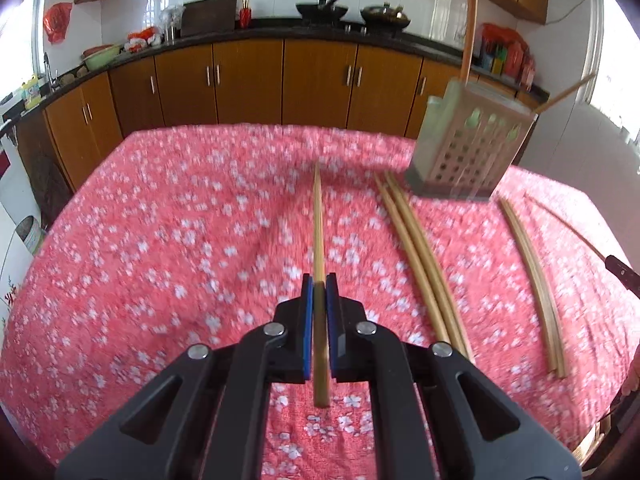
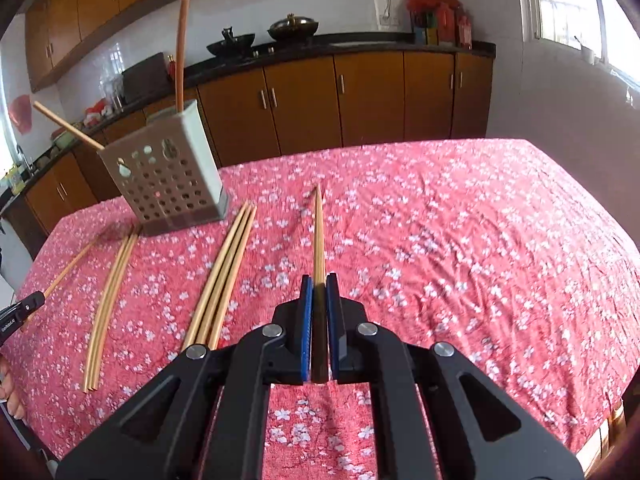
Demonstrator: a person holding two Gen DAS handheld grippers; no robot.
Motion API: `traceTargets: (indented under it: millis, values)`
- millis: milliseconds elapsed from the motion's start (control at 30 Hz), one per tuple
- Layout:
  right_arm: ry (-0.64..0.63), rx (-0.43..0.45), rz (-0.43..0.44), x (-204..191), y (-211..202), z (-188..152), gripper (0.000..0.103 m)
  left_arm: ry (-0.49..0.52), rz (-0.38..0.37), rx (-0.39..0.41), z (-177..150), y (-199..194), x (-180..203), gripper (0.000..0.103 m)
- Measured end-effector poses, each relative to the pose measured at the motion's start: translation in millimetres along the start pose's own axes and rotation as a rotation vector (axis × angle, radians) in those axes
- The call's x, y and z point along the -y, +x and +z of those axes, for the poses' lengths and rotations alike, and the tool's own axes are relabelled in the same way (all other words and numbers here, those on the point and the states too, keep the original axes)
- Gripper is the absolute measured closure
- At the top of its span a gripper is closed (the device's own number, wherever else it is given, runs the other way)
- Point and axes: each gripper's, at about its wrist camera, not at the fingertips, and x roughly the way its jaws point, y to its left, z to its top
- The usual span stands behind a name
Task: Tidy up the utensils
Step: 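Lift the left tool's chopstick over the holder while the right tool carries its chopstick there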
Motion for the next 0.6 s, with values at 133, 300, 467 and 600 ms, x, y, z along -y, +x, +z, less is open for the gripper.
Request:
traceTargets:
  millis: [133, 300, 467, 600]
  values:
    - [-0.004, 0.077, 0.016, 0.5, -22.6, 17.6, 0.095, -0.005, -0.021, 0.095, 20.9, -30.1, -1.3, 0.096]
    - [0.007, 0.148, 0.038, -5.6, -38.8, 37.3, 0.095, -0.026, -0.035, 0.186, 45.0, -55.5, -1.9, 0.096]
    - [0.020, 0.203, 0.054, -6.6, -49.3, 54.3, 0.095, -0.039, -0.043, 0.259, 65.4, -73.4, -0.2, 0.096]
    - [0.026, 0.225, 0.064, -8.2, -51.0, 62.6, 0.095, -0.041, -0.051, 0.281, 73.8, -78.9, 1.3, 0.096]
